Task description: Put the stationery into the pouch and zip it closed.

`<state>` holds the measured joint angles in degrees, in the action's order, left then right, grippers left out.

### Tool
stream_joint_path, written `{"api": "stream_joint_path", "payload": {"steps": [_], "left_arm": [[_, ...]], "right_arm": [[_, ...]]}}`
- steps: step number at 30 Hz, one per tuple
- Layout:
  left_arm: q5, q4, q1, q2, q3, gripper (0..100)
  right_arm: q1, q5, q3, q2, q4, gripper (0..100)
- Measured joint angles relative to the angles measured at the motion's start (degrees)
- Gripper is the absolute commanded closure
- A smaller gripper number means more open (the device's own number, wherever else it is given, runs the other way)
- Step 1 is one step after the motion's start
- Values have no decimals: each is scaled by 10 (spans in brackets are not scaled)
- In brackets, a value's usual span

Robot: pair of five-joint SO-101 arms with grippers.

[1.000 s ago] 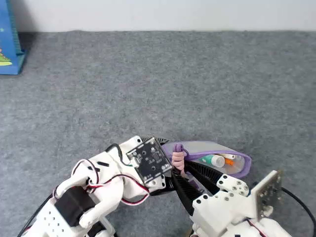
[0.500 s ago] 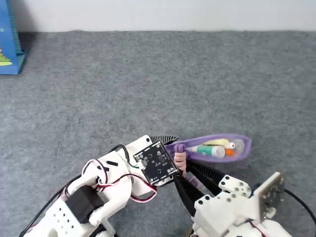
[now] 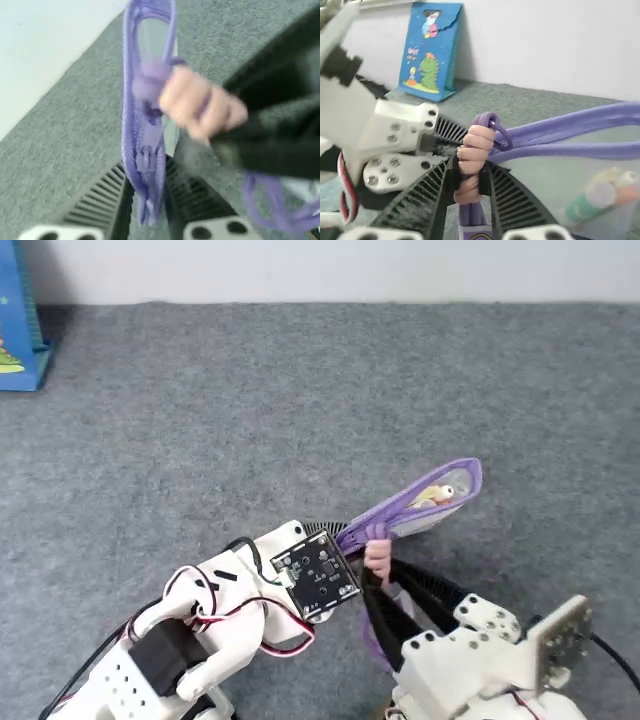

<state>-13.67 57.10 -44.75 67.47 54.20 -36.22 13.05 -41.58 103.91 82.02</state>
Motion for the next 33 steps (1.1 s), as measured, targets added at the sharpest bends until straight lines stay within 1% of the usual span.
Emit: {"api": "stream_joint_path", "payload": {"steps": [5,8,15,21,23,27,30,33], "left_arm": [[-1,47,0,0,-19,989],[-1,70,0,0,-28,990],[-1,81,0,1,-28,991],[-1,89,0,1,-29,991],[-1,89,0,1,-29,991],[-1,89,0,1,-29,991],[-1,89,0,1,-29,991],[-1,89,11,1,-30,991]], "right_arm": [[66,0,5,0,-6,991],[92,0,5,0,-10,991],[150,0,8,0,-33,991],[234,0,8,1,-60,991],[251,0,8,1,-69,991],[249,0,-2,1,-79,990],[202,-4,-10,0,-79,990],[144,-29,-11,0,-72,989]]}}
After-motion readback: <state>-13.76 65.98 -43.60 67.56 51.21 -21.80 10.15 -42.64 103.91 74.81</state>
